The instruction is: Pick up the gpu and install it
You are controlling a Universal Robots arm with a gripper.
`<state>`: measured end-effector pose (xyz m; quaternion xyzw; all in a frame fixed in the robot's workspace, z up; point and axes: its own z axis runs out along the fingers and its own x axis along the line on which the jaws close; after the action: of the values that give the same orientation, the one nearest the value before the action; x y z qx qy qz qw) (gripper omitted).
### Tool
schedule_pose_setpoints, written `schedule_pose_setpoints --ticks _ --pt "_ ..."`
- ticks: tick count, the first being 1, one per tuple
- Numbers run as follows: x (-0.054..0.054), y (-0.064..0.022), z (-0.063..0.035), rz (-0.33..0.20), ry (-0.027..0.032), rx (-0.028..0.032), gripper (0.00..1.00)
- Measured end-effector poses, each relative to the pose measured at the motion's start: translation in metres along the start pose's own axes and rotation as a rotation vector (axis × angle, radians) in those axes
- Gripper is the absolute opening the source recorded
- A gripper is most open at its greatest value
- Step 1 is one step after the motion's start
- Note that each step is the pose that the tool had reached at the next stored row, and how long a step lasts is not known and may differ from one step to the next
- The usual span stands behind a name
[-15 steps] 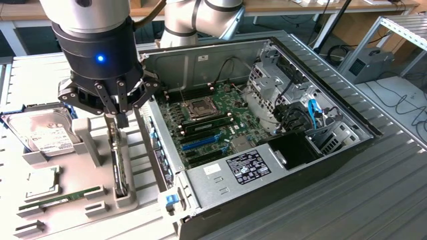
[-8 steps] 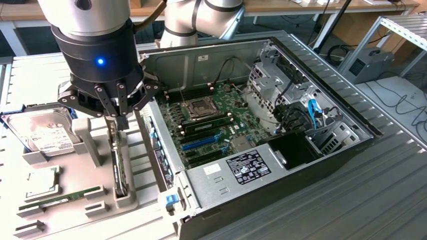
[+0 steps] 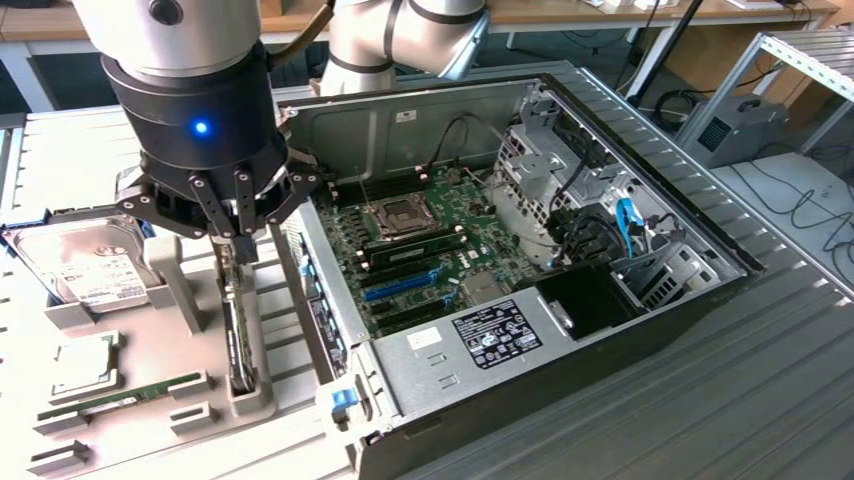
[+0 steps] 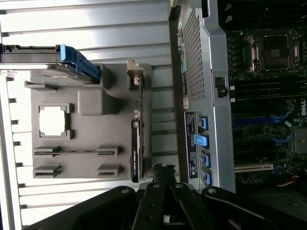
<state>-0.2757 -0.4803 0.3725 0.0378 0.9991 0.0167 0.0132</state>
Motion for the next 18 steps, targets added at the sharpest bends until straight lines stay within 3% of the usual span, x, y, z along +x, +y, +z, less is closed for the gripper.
schedule_pose_setpoints --ticks 18 --pt "0.0008 -0.0097 0.0008 0.0 0.0 -0.0001 0.11"
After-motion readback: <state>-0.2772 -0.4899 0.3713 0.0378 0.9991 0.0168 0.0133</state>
